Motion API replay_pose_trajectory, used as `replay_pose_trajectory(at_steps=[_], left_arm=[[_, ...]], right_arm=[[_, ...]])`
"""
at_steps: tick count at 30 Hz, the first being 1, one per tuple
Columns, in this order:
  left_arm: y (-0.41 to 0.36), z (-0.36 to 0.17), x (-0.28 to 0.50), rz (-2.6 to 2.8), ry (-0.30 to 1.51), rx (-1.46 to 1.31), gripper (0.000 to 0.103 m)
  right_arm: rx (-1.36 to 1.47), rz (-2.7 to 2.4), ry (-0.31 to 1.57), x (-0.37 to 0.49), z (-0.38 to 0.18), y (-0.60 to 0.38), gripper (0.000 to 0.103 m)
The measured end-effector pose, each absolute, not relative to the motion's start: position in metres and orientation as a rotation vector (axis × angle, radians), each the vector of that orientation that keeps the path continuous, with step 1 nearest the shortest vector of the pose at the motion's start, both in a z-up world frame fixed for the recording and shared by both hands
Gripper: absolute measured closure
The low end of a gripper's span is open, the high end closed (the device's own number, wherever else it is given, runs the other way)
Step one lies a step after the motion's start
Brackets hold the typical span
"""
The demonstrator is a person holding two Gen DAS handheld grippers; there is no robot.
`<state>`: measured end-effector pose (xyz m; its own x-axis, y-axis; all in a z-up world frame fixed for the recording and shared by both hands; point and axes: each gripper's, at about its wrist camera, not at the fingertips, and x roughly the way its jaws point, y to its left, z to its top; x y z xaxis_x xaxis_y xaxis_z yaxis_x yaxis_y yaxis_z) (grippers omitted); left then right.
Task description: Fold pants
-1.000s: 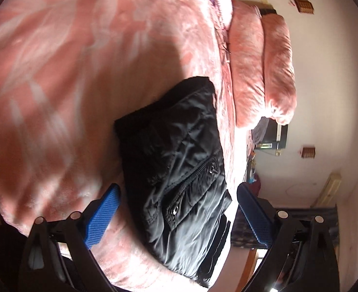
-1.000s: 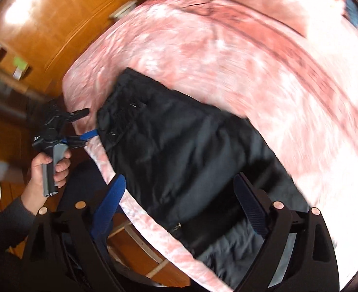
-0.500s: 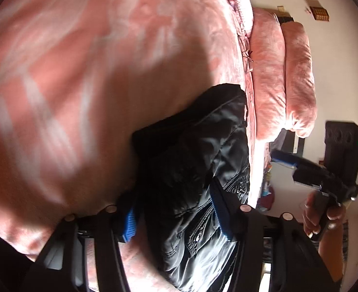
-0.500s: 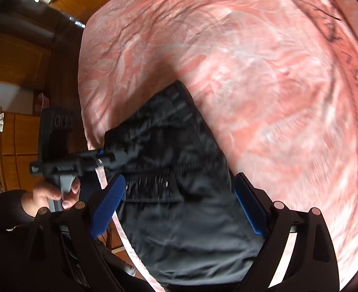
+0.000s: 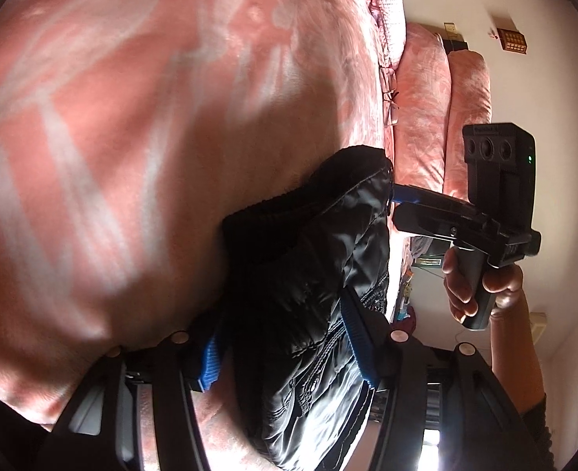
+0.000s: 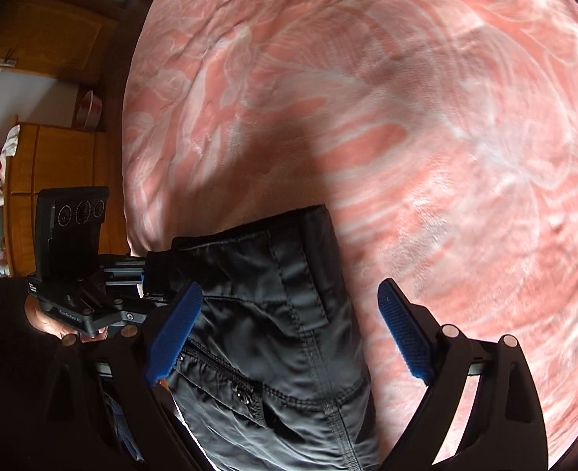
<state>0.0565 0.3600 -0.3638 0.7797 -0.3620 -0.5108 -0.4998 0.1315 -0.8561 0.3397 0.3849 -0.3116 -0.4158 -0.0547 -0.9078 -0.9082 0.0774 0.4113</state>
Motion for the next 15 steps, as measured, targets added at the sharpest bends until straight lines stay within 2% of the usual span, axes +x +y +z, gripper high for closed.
replay_pose_trajectory(at_steps=[4,5,6,10,15], left_arm=[[0.358,-0.363,0.053,0.136,0.742,-1.457,0.053],[0.357,-0.363,0.052,0.141,0.743,-1.454,0.056],[0.357,-0.363,0.052,0.145,0.747,-1.448,0.060],[0.355,-0.360,0.050,0.151,0.744,-1.444,0.068],[0.350,-0.348,0.053,0.153,0.734,-1.401,0.074]], right_arm=[[-1.016,1.437,1.647,0.337,-0.326,0.392,0.013],[-1.027,1.441,1.655,0.335,-0.329,0.392,0.018],[-1.033,1.450,1.676,0.332,-0.333,0.393,0.042],[-1.058,1.435,1.658,0.332,-0.330,0.392,0.073],[-1.043,1.446,1.622,0.335,-0.309,0.385,0.080]])
